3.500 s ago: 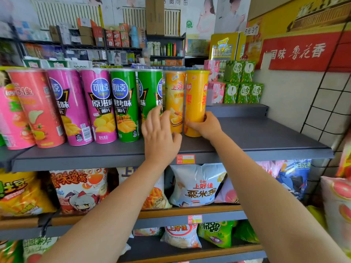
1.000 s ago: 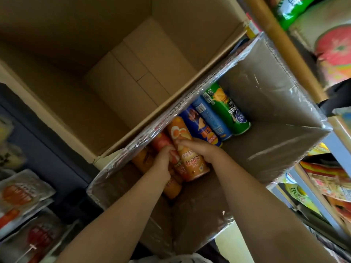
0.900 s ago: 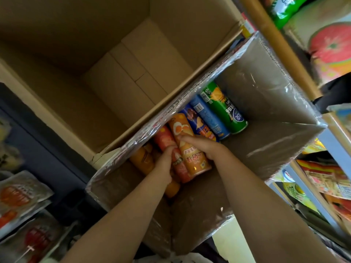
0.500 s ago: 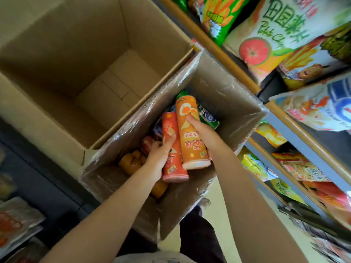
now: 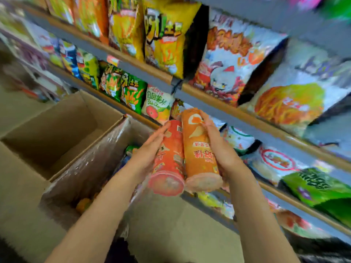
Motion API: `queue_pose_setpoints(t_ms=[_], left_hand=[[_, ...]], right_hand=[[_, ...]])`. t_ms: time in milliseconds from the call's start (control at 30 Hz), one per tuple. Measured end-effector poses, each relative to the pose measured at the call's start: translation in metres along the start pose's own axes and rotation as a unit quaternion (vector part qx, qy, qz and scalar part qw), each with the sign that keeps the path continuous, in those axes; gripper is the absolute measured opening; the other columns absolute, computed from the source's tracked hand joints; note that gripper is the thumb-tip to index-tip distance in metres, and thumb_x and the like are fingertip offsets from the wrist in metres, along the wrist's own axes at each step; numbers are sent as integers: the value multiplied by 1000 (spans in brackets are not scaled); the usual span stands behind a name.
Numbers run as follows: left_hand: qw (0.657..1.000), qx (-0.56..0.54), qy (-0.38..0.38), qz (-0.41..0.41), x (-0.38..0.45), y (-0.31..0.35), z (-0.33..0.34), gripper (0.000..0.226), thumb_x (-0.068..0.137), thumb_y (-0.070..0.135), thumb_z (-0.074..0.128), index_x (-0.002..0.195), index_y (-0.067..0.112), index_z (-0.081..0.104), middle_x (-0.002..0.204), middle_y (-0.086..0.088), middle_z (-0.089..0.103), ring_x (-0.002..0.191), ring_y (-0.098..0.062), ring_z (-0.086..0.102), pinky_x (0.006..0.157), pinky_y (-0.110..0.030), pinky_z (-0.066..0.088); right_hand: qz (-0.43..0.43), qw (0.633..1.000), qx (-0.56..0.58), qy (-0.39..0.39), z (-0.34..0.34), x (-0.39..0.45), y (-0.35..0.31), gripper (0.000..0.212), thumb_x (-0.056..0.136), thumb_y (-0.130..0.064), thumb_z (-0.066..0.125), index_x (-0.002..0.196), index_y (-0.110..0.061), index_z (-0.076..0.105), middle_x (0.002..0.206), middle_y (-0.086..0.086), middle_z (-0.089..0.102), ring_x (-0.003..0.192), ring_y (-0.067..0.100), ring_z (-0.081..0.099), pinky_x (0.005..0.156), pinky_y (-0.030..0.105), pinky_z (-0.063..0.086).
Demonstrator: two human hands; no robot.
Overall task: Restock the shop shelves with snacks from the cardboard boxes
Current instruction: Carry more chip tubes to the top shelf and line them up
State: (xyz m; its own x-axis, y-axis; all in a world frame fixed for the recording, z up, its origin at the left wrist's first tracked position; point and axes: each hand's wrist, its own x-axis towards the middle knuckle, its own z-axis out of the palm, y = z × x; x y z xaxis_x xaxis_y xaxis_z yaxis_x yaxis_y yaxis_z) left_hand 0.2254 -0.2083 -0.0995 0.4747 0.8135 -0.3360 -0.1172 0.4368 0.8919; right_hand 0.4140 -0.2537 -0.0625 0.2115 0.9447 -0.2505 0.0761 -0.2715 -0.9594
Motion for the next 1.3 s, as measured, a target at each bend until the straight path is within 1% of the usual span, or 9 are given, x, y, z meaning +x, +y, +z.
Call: queue_pose_setpoints(t_ms=[167,300,367,567,700,900,1033,1200,1300], left_hand=[[992,75,-61,86,-27,38,111,32,108,20,29,132,22,50,94,24,66,69,17,64,57,-4,46],[968,138,-156,143,-10,67,178,36,105,2,30,137,14,38,106,5,74,59,19,61,55,-2,44],[952,150,-193,182,-11,87,216,50,94,5,53,139,14,34,130,-15,63,66,16,64,61,-3,45],[935,119,-242,231,-56,135,333,40,102,22,51,139,34,51,121,17,63,93,6,69,74,-17,55],[915,119,-284,259,-61,156,395,32,90,48,66,121,55,61,134,13,62,115,-14,66,100,-46,52],[891,235,-224,317,-27,171,483,31,92,48,64,121,41,65,125,6,66,101,-12,66,90,-31,55],[876,297,-207,319,6,169,506,31,99,44,54,129,38,63,130,8,58,108,-13,58,79,-24,46],[853,345,-212,329,38,166,501,34,102,14,47,115,38,67,138,-2,58,118,-23,59,94,-34,52],[764,454,-249,386,49,171,488,58,91,-10,47,123,35,64,133,-11,59,112,-32,61,97,-40,51]], right_hand=[[-83,992,-70,56,-99,-50,-34,34,103,-50,41,134,-50,55,144,-13,54,131,11,54,107,26,43],[-178,980,-61,59,-183,-75,-65,48,103,6,36,150,-2,30,134,0,42,121,10,39,74,-8,30],[-224,962,-91,125,-207,-102,-97,52,100,13,32,150,-3,26,128,-7,44,108,7,50,74,-5,36],[-271,930,-23,249,-269,-196,-161,49,101,7,36,138,-24,34,104,-24,50,72,-28,57,63,-4,40],[-266,915,52,298,-319,-234,-165,39,100,-20,55,136,-37,51,98,-14,71,81,-1,72,66,18,56],[-177,896,15,407,-396,-217,-166,24,94,-35,66,113,-22,59,103,5,66,77,13,66,67,26,54],[-110,893,-175,400,-436,-194,-168,32,103,-29,50,127,-15,65,135,7,60,121,19,56,102,24,37],[-141,882,-236,382,-464,-188,-157,36,97,6,46,122,-10,66,125,9,64,109,23,61,91,23,49],[-197,853,-364,319,-481,-188,-152,55,93,11,51,134,-25,57,126,9,63,117,33,61,101,40,47]])
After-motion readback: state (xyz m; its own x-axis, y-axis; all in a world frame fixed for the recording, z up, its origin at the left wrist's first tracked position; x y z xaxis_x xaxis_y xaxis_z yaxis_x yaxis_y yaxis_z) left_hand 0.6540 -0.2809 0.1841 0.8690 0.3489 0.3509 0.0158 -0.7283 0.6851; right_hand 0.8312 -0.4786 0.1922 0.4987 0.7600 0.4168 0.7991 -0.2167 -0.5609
